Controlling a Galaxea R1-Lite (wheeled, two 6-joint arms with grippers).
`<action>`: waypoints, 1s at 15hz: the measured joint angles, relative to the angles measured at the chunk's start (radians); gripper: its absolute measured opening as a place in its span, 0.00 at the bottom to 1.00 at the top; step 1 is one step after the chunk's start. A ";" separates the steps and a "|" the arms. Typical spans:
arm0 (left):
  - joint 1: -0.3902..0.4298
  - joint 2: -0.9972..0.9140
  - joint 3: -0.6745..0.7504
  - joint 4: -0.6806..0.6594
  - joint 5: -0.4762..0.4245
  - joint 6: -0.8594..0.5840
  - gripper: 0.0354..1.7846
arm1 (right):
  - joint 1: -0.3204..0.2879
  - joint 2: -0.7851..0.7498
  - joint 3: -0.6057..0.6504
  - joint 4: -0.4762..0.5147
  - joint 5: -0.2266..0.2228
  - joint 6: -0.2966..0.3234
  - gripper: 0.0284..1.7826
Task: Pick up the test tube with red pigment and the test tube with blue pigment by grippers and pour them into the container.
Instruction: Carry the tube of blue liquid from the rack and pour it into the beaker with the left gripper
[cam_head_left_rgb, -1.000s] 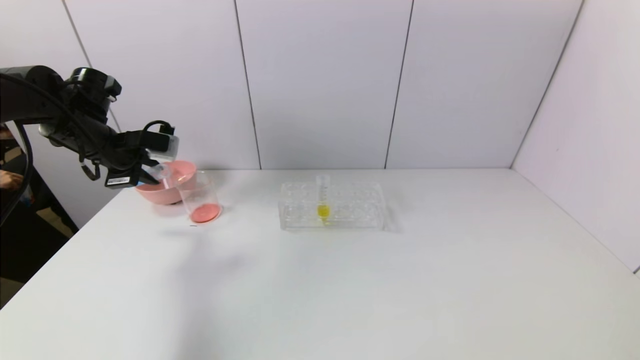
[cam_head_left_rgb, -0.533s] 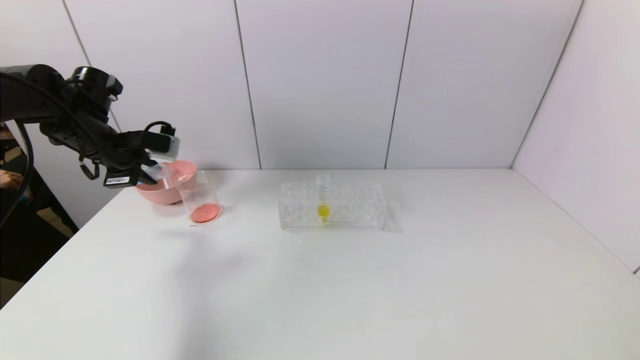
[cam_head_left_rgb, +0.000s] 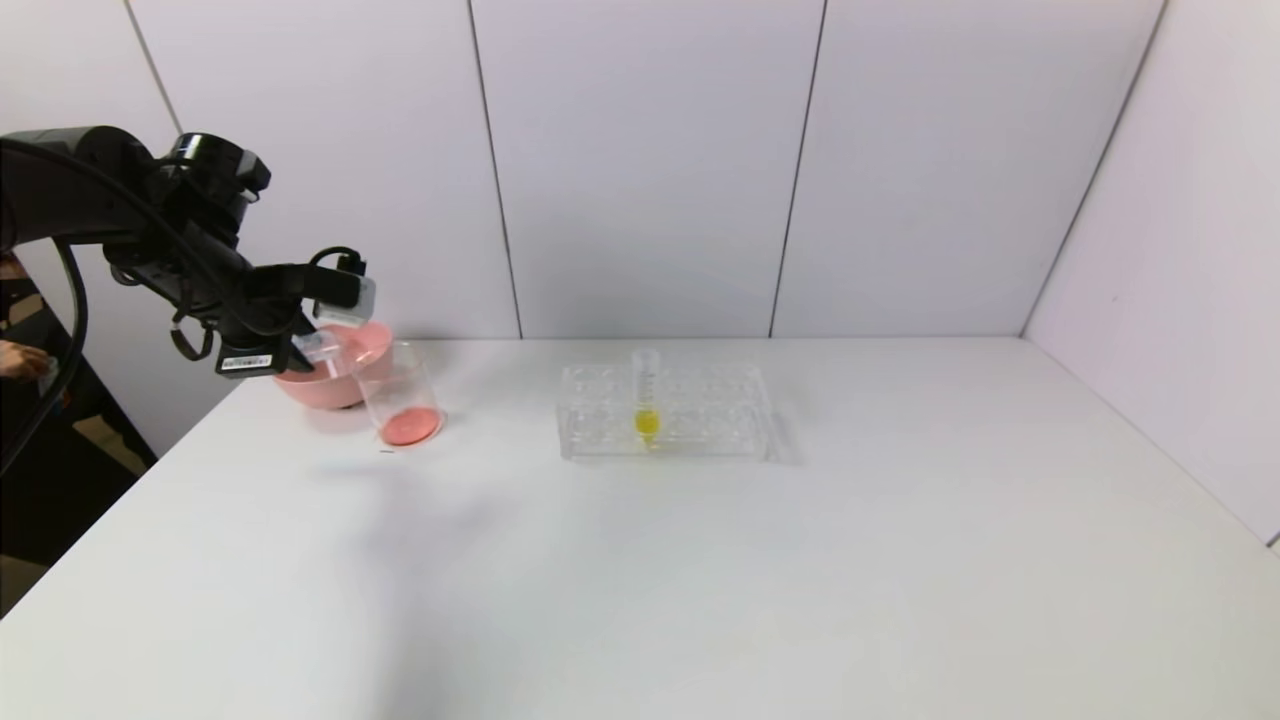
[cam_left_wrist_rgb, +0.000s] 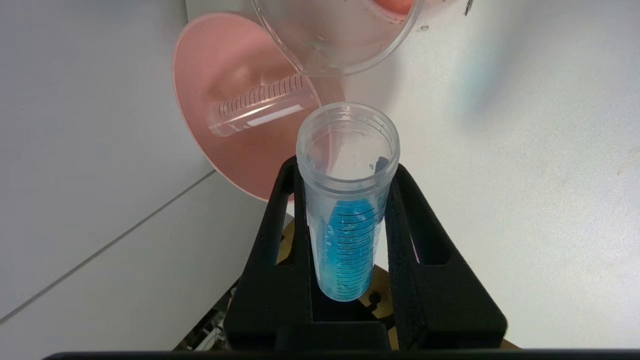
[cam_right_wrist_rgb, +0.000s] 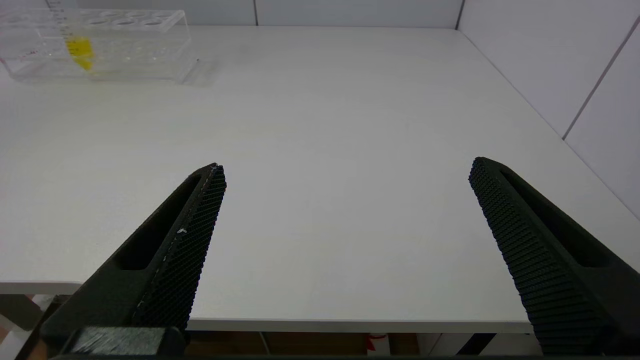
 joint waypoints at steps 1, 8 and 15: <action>-0.002 0.000 0.000 0.000 0.009 -0.002 0.24 | 0.000 0.000 0.000 0.000 0.000 0.000 1.00; -0.026 0.000 0.000 0.004 0.062 -0.071 0.24 | 0.000 0.000 0.000 0.000 0.000 0.000 1.00; -0.053 0.005 0.000 -0.005 0.109 -0.153 0.24 | 0.000 0.000 0.000 0.000 0.000 0.000 1.00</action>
